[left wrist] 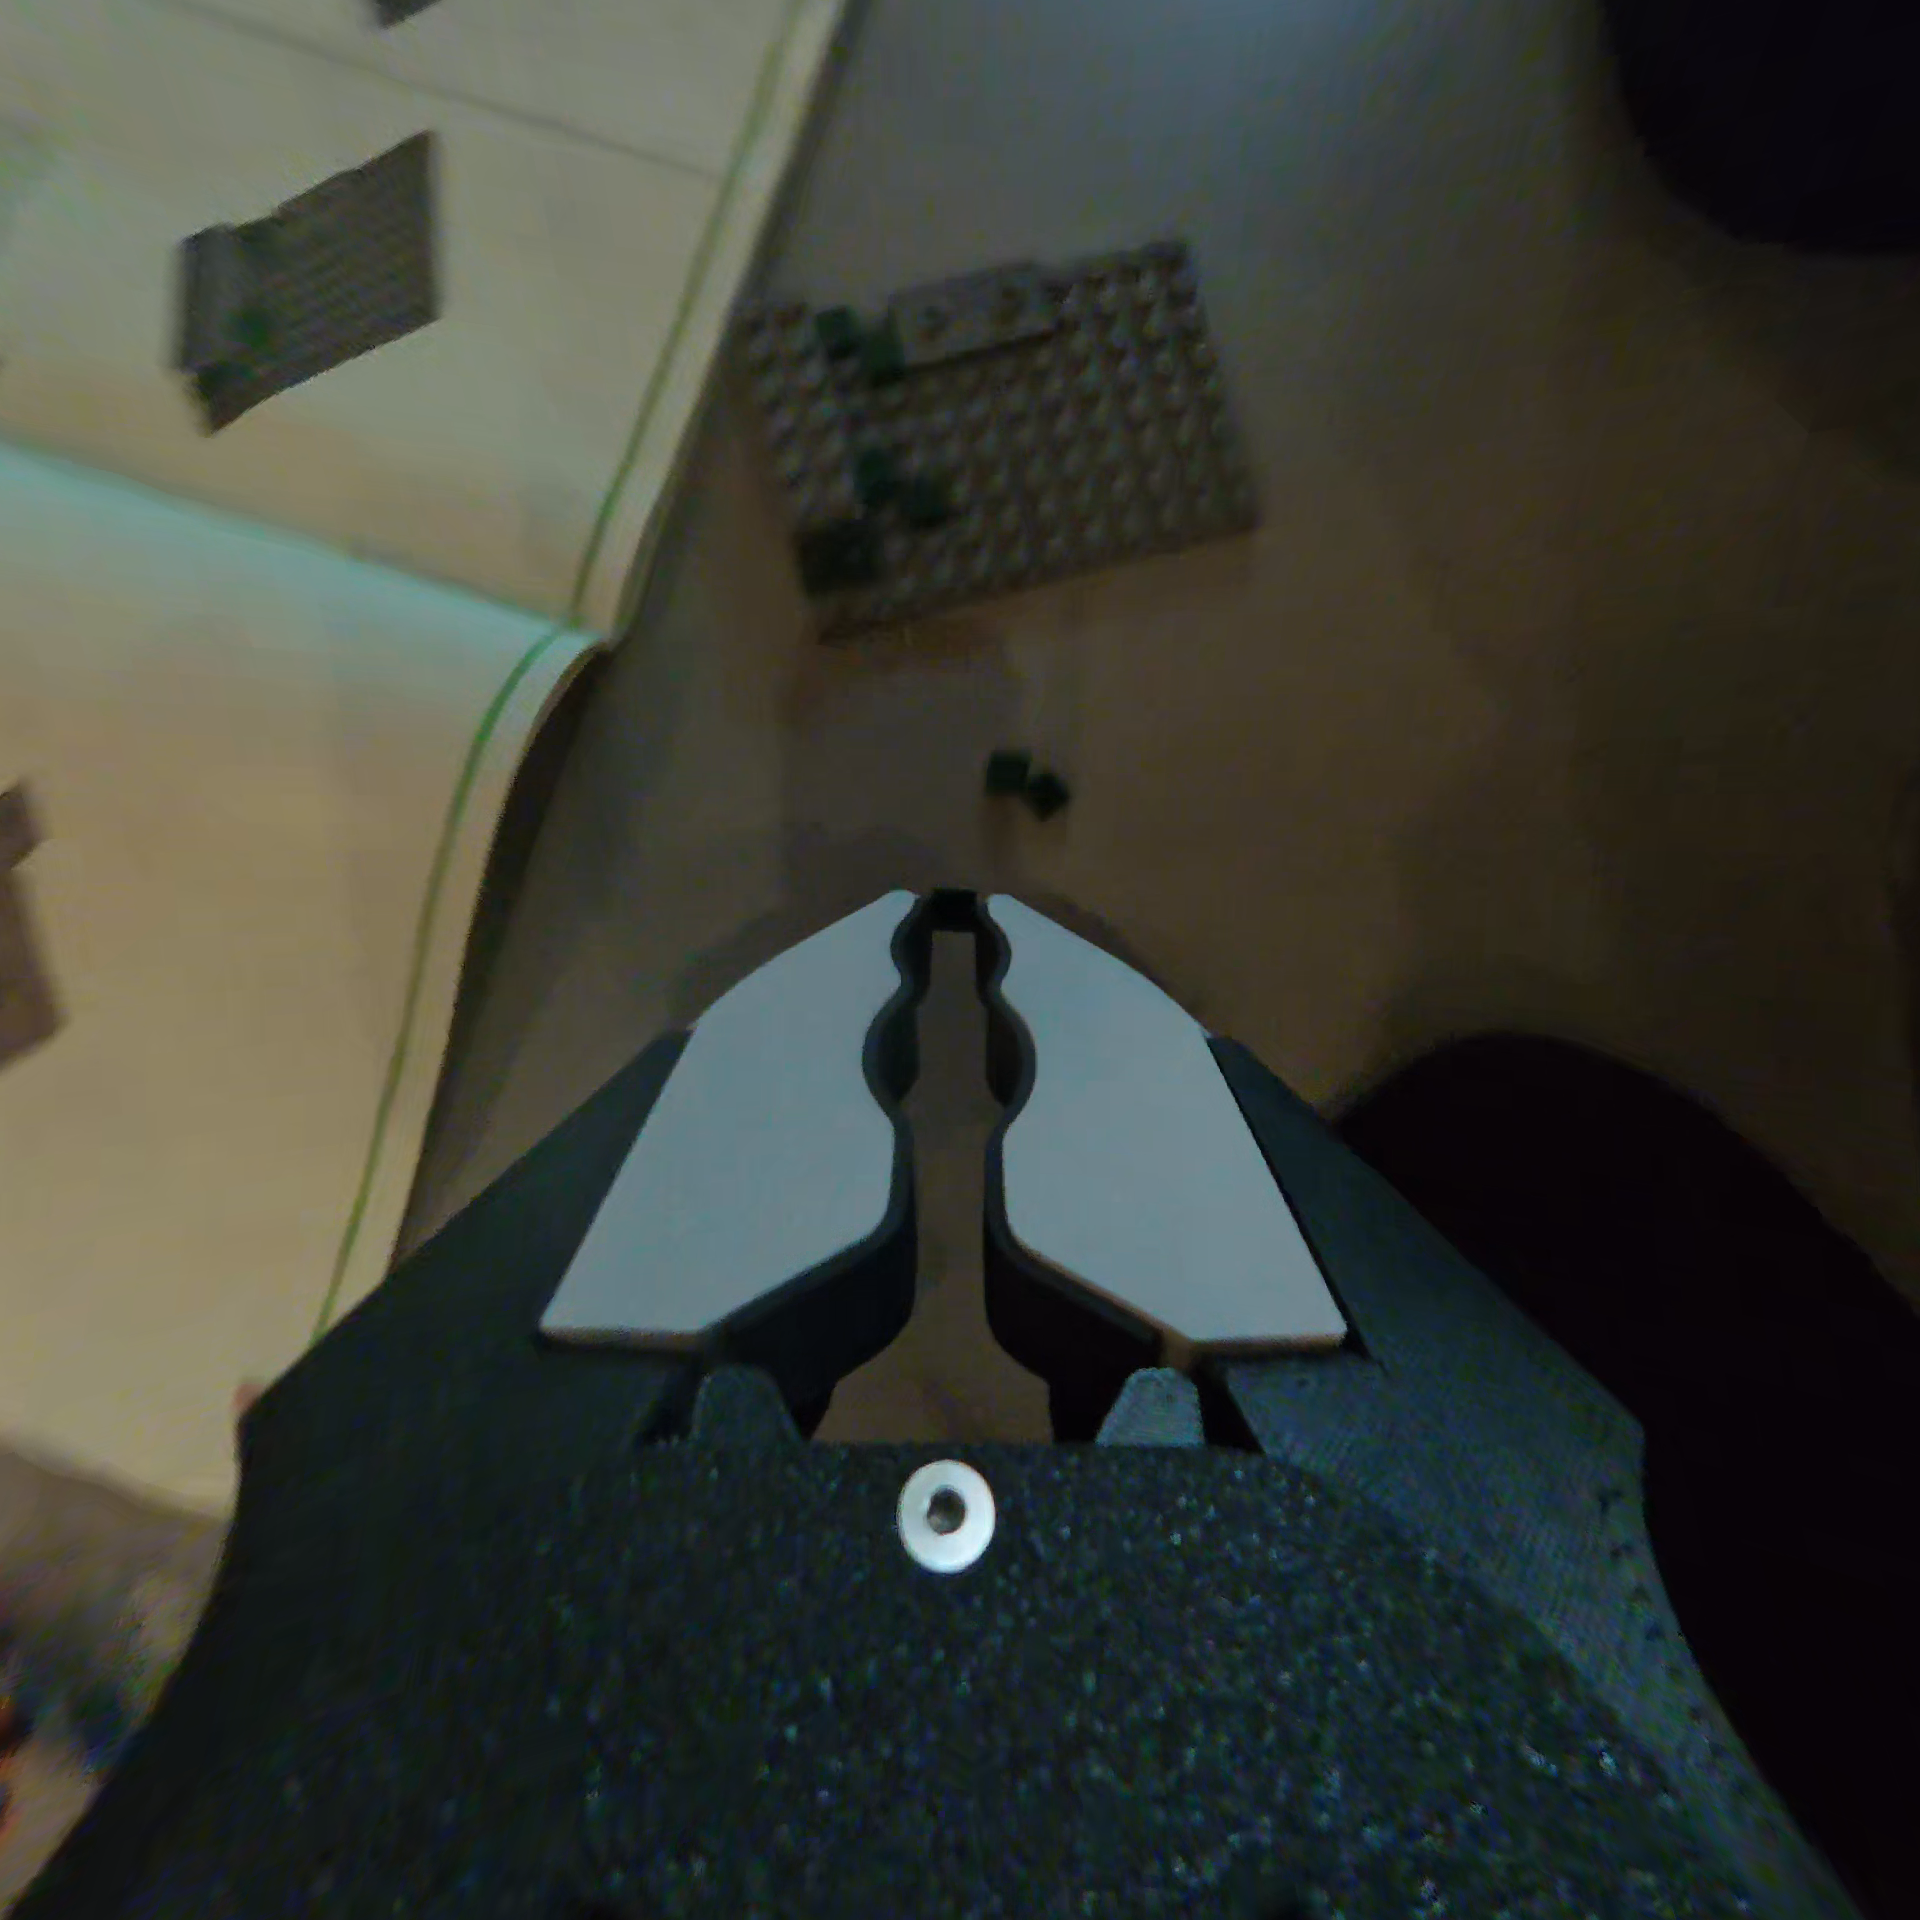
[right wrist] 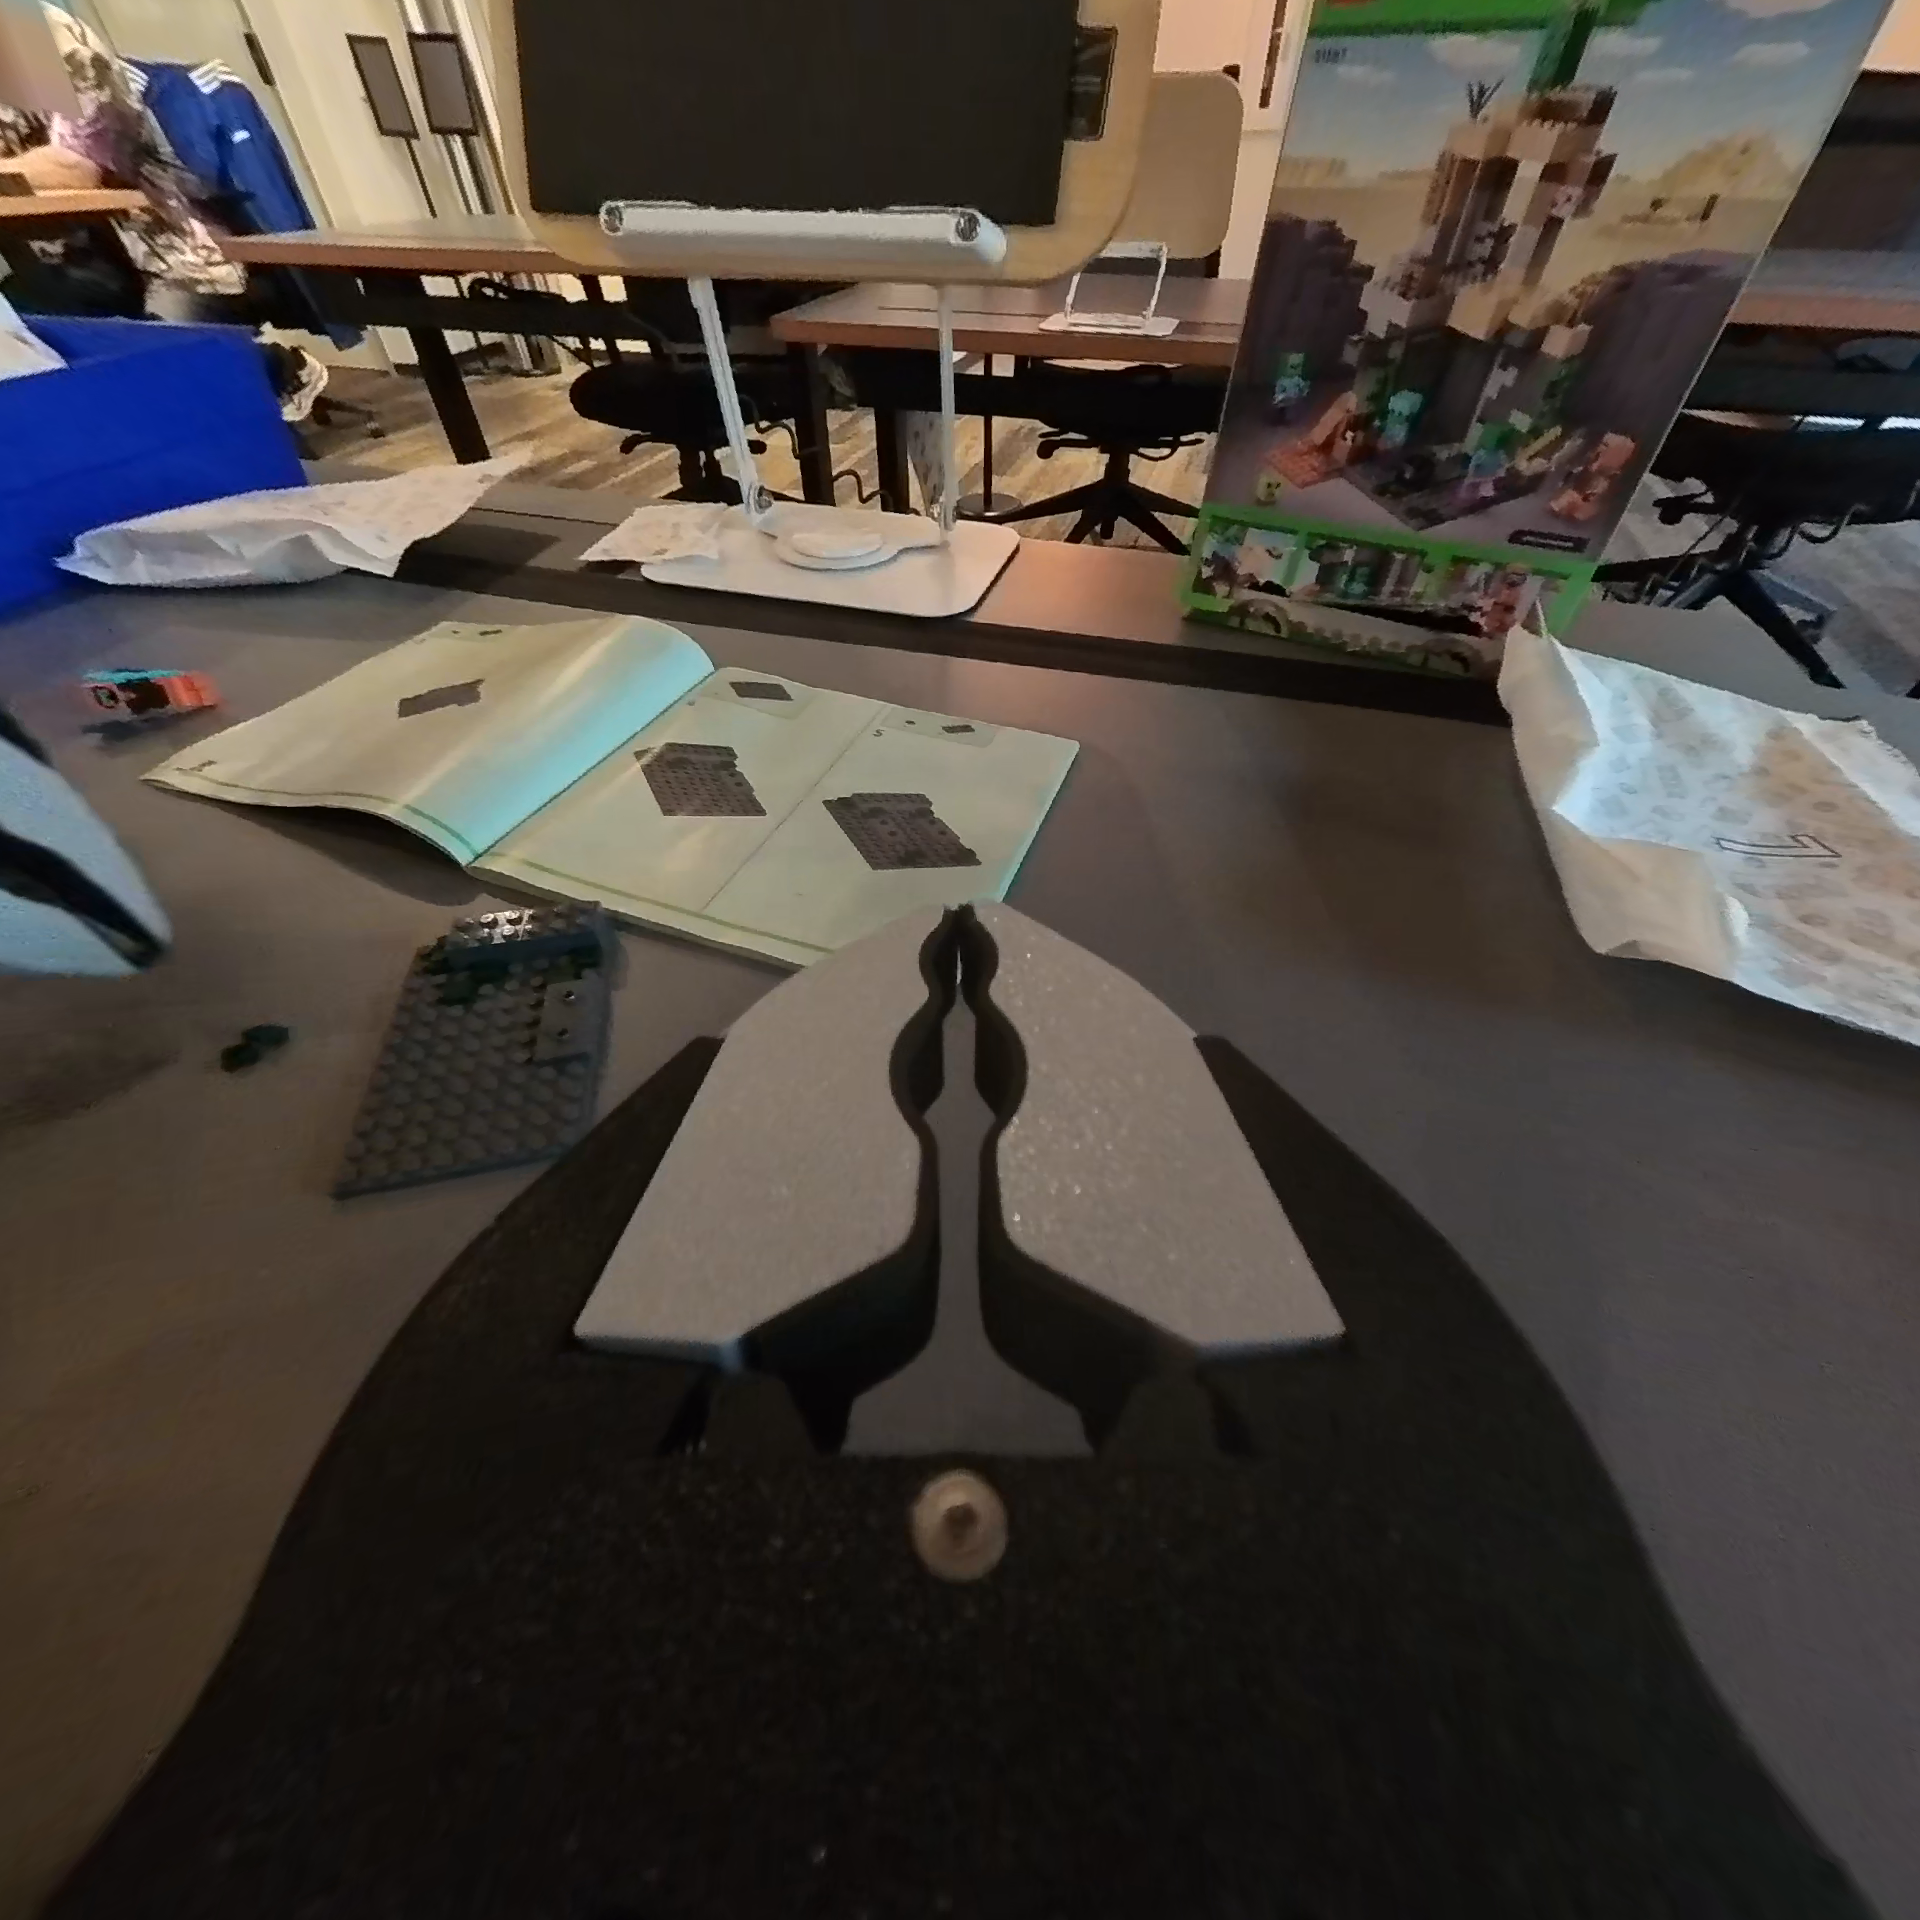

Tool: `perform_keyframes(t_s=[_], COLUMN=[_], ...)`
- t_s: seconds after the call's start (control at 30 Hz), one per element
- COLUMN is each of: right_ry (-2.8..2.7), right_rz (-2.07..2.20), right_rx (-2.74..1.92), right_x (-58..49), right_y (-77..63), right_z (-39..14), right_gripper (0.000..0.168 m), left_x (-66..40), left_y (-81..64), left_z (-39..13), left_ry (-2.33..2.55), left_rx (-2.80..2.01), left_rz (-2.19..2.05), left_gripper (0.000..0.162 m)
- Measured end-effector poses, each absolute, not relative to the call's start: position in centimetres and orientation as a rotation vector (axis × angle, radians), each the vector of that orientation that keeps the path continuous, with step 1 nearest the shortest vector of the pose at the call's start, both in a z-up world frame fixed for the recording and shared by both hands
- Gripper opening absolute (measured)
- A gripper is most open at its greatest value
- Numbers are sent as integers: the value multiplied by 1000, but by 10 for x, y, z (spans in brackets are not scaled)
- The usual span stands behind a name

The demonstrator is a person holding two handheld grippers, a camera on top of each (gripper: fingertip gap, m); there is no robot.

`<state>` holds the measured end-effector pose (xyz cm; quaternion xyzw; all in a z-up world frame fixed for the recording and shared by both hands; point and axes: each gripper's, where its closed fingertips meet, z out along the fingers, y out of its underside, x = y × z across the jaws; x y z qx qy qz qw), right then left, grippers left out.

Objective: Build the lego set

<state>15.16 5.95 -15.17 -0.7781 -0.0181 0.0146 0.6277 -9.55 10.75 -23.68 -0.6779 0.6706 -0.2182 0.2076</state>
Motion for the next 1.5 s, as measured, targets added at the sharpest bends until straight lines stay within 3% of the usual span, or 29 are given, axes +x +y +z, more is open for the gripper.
perform_keyframes(t_s=[0.03,0.37,0.9,1.2,1.5], right_ry=[-40,-42,-70,-69,-90], right_rz=[31,25,-7,5,19], right_rx=[-1781,-1806,-1804,-1800,-1817], right_x=[152,153,149,149,144], right_y=[59,59,59,59,63], right_z=[-151,-155,-154,-155,-159], right_gripper=[0,0,0,0,0], left_x=[-91,-83,-99,-216,-286], left_y=[107,102,99,161,160], left_z=[-241,-243,-237,-199,-234], left_ry=[1886,1856,1806,1432,1220], left_rx=[-1888,-1880,-1829,-1990,-2295], left_rz=[-609,-633,-604,-270,-191], left_gripper=[8,20,16,0,4])
